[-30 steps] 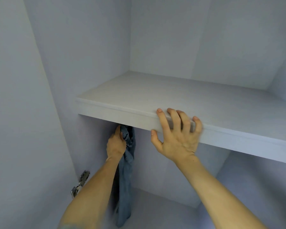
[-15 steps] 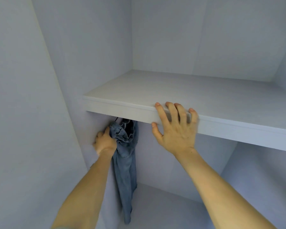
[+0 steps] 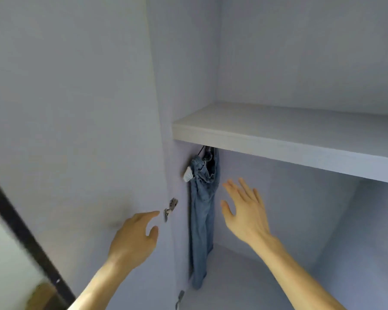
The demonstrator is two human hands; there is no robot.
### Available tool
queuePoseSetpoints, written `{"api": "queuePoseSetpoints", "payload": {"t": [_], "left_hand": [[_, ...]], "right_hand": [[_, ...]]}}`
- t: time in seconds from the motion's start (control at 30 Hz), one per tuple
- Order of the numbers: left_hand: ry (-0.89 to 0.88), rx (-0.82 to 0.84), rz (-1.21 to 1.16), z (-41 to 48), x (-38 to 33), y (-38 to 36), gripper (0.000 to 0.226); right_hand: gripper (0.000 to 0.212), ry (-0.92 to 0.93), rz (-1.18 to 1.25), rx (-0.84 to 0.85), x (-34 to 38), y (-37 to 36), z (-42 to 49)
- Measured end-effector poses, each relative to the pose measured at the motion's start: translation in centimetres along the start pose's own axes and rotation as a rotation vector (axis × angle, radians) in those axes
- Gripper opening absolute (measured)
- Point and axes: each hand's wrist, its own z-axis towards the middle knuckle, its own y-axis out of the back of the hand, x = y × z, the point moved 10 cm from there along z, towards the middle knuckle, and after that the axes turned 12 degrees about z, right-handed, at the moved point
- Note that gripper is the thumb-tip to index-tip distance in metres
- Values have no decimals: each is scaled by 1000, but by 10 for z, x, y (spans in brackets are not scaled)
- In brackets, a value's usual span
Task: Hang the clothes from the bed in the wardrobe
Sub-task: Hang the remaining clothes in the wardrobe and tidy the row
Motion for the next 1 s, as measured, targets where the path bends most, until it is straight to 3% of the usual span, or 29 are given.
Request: {"api": "queuePoseSetpoints", "payload": {"t": [0.17,0.27,0.5,0.73,1.0], "left_hand": [[110,-61,255,-156,82,2,42],[325,30,256,-265,163,-23,50],[876,217,237,-552,277,-73,54],[1426,220,142,-786,279,-79,48],[1857,69,-19,-910,230,-96,48]], "right_hand": [[49,49,290,182,76,-79,-151],[40,83,398,411,136,-133,-236],[37,419,424,948,289,-210,-405],[37,797,452,1314,419,-226,-542],[43,1260,431,1545,505,-214,-644]]}}
